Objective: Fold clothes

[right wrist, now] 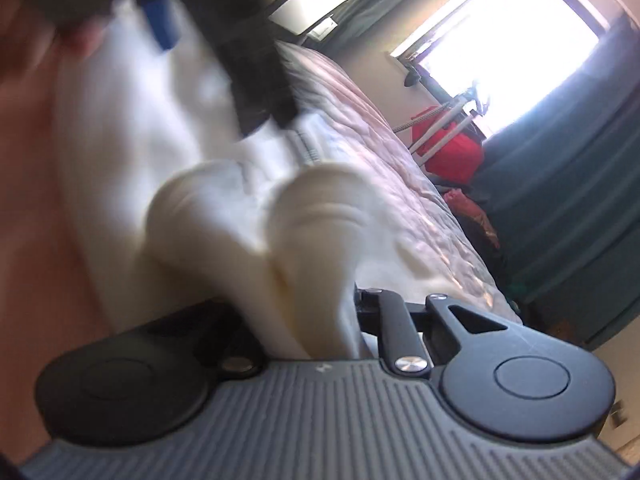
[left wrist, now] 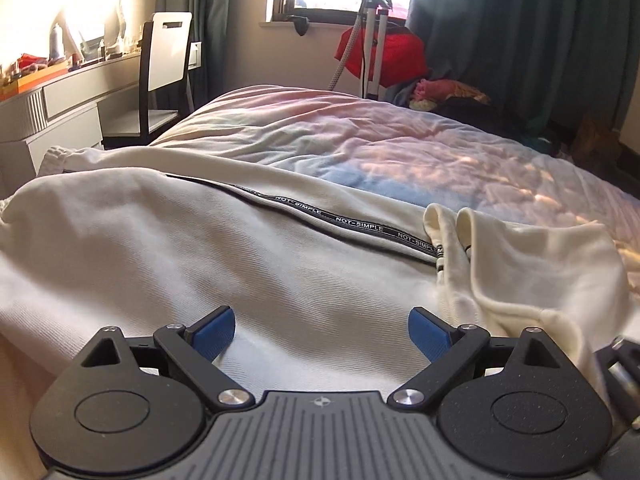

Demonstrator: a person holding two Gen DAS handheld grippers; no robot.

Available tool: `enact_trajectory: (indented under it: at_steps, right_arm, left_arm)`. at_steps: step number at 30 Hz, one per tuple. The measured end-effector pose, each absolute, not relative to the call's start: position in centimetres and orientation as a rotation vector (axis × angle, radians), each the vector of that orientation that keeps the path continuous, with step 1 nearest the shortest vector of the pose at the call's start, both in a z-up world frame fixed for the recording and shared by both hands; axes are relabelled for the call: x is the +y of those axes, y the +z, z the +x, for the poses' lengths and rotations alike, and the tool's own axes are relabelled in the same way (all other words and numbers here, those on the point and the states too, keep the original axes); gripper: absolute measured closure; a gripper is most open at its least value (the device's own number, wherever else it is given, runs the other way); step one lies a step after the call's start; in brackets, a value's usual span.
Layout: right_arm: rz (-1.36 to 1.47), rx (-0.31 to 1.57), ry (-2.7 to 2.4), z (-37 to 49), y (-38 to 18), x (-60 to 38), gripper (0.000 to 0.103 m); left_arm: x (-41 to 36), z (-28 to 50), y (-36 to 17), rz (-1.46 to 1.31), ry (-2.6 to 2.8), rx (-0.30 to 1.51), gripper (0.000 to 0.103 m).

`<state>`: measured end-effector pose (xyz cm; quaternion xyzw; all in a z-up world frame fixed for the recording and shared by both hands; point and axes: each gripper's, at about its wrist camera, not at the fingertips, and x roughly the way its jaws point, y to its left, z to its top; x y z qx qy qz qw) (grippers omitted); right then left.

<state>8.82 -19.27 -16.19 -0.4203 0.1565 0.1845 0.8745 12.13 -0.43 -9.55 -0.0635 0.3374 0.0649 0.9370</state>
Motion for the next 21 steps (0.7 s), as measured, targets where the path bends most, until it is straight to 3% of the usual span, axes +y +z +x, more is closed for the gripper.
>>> enact_trajectory:
  at_steps: [7,14,16,19,20,21]
  right_arm:
    - [-0.726,0.23,0.387,8.4,-12.5,-20.2,0.088]
    - [-0.588,0.39,0.468,10.6,-13.3,-19.0,0.084]
    - [-0.479,0.462,0.505,11.5,-12.4,-19.8,0.077]
    - [-0.313,0.567,0.558,12.9,-10.9,-21.1,0.042]
    - [-0.237,0.611,0.586,13.1,-10.7,-21.5,0.026]
    - [-0.16,0.655,0.614,13.3,-10.5,-21.9,0.02]
  left_arm:
    - [0.7,12.4,-8.1,-0.235,0.101,0.651,0.008]
    - [2.4,12.2,-7.7,-0.332,0.063,0.644,0.007]
    - [2.5,12.0,-7.6,-0.35,0.042,0.645,0.007]
    - [2.5,11.8,-7.2,-0.349,0.01,0.647,0.007]
    - [2.5,11.8,-7.1,-0.348,0.002,0.65,0.007]
    - [2.5,11.7,-7.1,-0.351,-0.008,0.655,0.007]
